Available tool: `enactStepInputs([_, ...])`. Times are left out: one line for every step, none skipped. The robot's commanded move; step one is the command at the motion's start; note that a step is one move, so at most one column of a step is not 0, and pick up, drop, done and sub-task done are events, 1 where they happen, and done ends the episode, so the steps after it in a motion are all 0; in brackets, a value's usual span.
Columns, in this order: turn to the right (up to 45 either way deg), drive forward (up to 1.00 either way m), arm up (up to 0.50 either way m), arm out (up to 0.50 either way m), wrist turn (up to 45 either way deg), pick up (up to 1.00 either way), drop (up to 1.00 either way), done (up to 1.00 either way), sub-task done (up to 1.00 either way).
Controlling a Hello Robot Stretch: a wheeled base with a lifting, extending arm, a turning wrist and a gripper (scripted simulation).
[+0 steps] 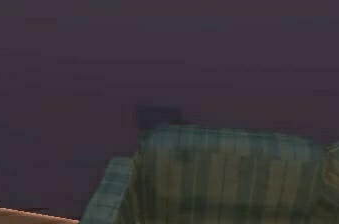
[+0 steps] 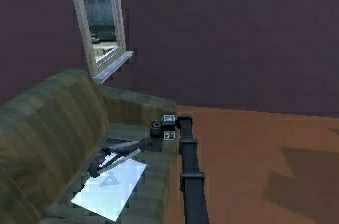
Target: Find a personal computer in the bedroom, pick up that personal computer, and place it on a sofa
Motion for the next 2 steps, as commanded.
enactStepInputs([0.0,0.00,0.00,-0.08,0.0,0.00,0.00,0.00,0.00])
enactStepInputs([0.0,0.00,0.00,0.00,0.0,0.00,0.00,1.00,0.00])
